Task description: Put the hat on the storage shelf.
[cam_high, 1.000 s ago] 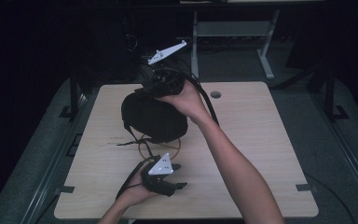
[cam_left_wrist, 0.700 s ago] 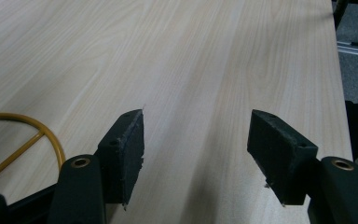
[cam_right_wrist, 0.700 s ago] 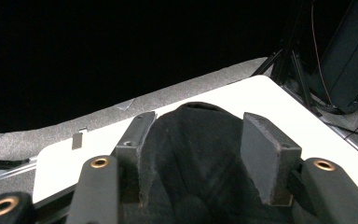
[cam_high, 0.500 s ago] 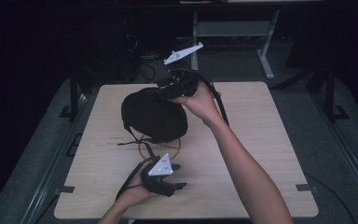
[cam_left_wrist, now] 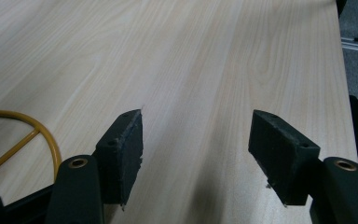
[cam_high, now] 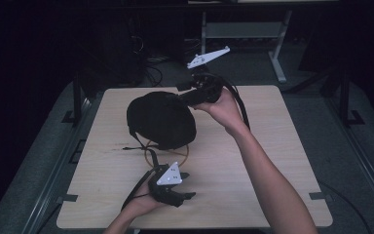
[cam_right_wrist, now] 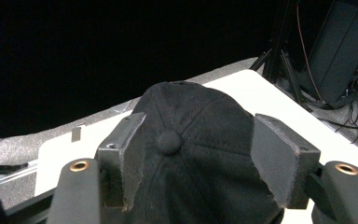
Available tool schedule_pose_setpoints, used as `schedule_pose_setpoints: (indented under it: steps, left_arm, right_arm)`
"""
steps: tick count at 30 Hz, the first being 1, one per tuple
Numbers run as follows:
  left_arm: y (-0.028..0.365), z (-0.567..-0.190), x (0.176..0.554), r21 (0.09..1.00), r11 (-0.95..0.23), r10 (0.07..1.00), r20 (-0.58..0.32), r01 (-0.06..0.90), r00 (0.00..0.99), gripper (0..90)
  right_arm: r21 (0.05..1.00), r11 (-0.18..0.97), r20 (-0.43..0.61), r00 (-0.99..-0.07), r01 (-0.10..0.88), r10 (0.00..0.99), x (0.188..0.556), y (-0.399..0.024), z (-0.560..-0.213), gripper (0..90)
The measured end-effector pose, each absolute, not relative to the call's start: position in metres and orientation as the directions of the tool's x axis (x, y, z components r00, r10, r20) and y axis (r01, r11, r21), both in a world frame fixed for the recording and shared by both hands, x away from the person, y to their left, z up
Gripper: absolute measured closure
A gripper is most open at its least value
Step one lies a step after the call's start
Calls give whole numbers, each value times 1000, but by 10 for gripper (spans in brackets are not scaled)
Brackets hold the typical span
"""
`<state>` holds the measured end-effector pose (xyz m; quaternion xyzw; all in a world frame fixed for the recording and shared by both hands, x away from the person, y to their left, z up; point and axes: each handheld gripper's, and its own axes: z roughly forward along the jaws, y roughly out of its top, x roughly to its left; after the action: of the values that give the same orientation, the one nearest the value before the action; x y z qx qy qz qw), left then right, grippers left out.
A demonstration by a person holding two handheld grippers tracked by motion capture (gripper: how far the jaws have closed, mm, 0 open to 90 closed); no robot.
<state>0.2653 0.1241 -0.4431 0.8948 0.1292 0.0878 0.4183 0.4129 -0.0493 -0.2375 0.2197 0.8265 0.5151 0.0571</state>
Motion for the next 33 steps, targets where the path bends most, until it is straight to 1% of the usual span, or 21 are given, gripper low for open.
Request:
schedule_pose_setpoints:
  steps: [17,33]
  left_arm:
    - [121,-444,264,767,-625,294,57,146,954,342]
    - [117,-446,264,755,-640,284,59,143,957,328]
  right_arm:
    - [875,360,140,-880,324,453,405,-81,-243,311]
    - [873,338,150,-853,351,499,391,-122,-253,257]
